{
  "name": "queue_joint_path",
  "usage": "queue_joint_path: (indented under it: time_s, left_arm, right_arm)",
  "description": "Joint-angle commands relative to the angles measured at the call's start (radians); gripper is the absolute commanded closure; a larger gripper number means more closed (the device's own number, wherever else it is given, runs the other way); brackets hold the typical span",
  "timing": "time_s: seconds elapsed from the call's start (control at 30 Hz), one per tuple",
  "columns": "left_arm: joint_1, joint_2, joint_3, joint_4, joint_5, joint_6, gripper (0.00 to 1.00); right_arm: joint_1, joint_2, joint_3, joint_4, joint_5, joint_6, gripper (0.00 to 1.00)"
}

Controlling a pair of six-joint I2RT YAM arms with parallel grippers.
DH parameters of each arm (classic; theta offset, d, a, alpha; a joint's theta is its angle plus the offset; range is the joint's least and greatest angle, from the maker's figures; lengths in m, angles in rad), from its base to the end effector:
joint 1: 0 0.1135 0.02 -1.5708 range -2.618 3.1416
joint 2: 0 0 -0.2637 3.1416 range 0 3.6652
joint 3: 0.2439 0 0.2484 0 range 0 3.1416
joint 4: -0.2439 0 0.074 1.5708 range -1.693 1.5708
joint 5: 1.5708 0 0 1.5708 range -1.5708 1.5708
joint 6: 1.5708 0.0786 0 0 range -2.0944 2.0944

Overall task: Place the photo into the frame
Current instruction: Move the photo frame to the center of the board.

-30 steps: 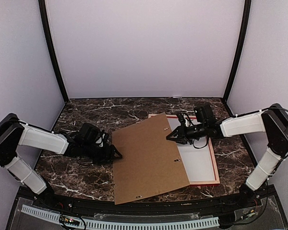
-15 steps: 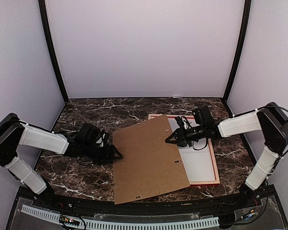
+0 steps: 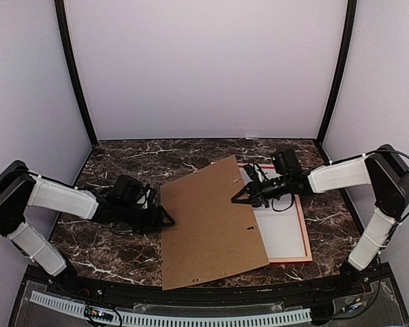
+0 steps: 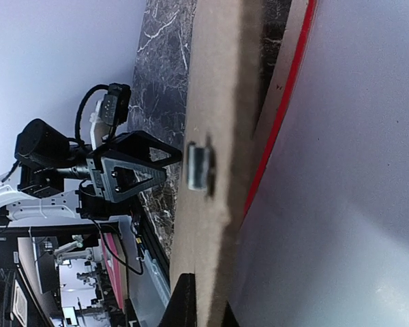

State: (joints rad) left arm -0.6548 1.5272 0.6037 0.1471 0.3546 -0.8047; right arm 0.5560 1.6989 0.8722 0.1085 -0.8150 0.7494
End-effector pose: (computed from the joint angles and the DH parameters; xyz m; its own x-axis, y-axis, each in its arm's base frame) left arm 0.2270 -0.2087 0.1173 -0.9385 -0.1314 -0.3193 0.1317 0.7186 -0.6828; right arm 0.2734 0.2372 0.1542 -0.9728 -0.0544 -0.2251 -0.2250 0.4513 0.8635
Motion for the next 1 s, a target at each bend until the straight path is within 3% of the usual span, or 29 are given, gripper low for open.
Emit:
queue_joint_path:
  time_s: [0.0,0.3,0.5,0.63,0.97]
  left_arm:
    - [-0.009,-0.031,0.026,-0.053,-0.035,0.04,0.32]
    - [-0.002,-0.196,0.129,-0.207,-0.149,0.15,0.25]
    - [0.0,-0.252,0.22,-0.292,-0.217,0.233,0.22]
    - [0.0,-0.206,0.285,-0.322,-0.221,0.279,0.22]
    - [-0.013,0.014,0.408,-0.281,-0.151,0.298,0.22]
  right_arm:
    - [0.001,-0.031,0.022,-0.026,-0.02,-0.052,1.0]
    - [-0.133,-0.197,0.008,-0.063,-0.122,-0.032,1.0]
    - [-0.34,-0.319,0.013,-0.275,-0.218,-0.149,1.0]
    - [-0.478,-0.379,0.02,-0.371,-0.279,-0.214,1.0]
    - [-0.692,-0.488,0.025,-0.441,-0.319,-0.213,1.0]
